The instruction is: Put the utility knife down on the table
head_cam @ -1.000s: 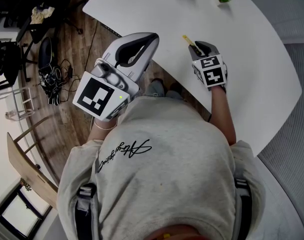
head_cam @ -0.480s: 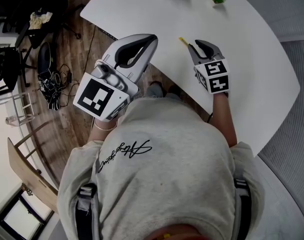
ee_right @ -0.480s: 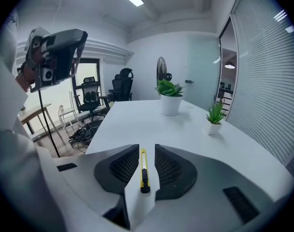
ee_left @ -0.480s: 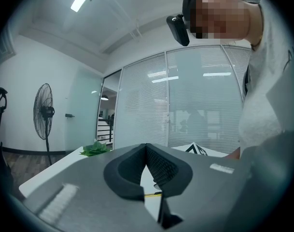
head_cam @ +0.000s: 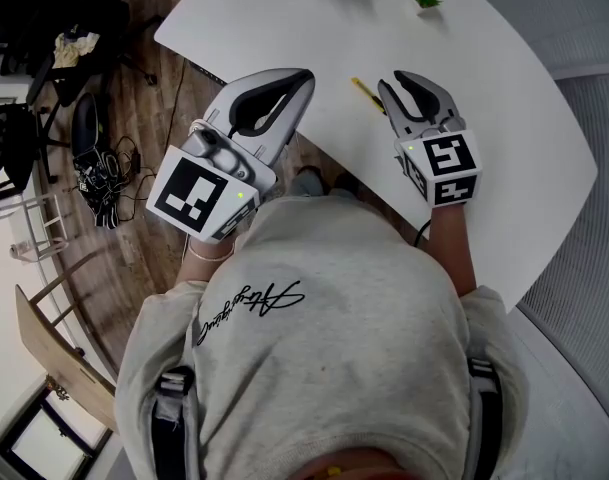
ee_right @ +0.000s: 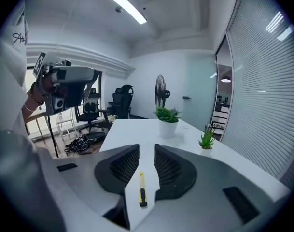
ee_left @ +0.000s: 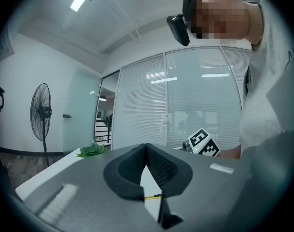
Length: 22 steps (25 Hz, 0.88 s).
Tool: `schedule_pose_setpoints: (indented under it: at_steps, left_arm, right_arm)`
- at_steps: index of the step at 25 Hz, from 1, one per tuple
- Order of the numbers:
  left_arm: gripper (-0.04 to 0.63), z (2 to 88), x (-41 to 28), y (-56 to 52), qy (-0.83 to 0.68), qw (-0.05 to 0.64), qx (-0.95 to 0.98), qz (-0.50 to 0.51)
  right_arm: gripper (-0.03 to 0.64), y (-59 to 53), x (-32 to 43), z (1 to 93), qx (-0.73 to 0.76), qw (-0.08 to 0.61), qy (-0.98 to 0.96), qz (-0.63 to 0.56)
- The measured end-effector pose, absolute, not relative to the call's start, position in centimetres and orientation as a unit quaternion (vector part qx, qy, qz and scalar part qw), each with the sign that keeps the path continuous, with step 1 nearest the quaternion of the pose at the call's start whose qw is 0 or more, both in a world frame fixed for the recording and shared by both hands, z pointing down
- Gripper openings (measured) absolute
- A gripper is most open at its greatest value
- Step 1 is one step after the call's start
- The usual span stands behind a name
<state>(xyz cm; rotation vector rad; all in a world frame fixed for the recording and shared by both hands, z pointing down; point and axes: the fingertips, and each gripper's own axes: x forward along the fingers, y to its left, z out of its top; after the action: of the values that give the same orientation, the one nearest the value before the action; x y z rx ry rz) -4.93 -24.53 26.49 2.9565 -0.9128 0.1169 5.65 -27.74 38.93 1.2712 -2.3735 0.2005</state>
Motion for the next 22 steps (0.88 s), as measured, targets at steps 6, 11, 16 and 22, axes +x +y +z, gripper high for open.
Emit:
schedule_pose_setpoints:
  at_steps: [6, 11, 16, 22]
  left_arm:
    - [-0.002, 26.2, -4.7, -24.4, -0.290, 0.019, 0.956, 0.036]
    - [-0.002, 26.0, -4.6, -24.4, -0.287, 0.016, 0.957, 0.034]
    - [-0.002, 25.8, -4.4, -24.4, -0.284, 0.012, 0.958, 0.032]
    - [-0.002, 25.4, -4.2, -24.4, -0.281, 0.005, 0.959, 0.029]
  right_arm:
    - [0.103, -27.3, 5.5, 36.3, 0.462, 0.197, -0.863, 0.050]
    - [0.103, -26.9, 5.5, 34.2, 0.464, 0.176, -0.867, 0.035]
    - [0.103, -26.5, 5.5, 31.8, 0.466, 0.144, -0.873, 0.018]
    - [0.096, -25.7, 5.8, 28.7, 0.465, 0.098, -0.880, 0.002]
